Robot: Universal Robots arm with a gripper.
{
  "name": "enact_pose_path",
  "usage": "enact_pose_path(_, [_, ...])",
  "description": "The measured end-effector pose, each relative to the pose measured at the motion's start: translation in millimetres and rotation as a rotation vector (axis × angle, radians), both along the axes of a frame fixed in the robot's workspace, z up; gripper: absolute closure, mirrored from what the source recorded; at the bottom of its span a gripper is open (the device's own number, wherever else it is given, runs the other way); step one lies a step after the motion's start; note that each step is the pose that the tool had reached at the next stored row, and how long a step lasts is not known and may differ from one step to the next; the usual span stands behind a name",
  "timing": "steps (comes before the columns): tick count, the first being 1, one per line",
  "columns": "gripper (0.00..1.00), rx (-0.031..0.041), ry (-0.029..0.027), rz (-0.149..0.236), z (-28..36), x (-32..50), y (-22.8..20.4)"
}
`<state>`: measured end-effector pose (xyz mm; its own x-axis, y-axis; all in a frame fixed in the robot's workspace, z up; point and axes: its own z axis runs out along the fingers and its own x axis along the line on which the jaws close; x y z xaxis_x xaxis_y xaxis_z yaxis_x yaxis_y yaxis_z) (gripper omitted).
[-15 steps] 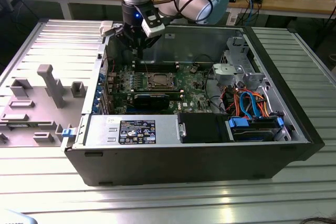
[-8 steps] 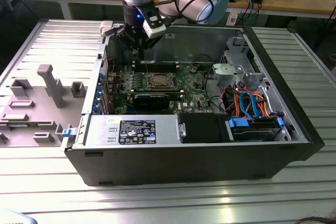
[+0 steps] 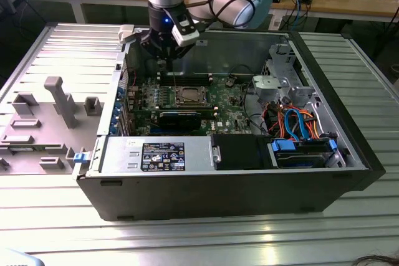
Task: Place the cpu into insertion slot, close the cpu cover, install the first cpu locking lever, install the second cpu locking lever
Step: 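Install the first cpu locking lever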
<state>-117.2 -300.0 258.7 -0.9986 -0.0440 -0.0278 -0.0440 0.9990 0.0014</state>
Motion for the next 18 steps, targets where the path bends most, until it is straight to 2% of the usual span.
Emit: enact_pose_path(18, [0.89, 0.0, 0.0001, 0.0, -4.3, 13.5, 0.0])
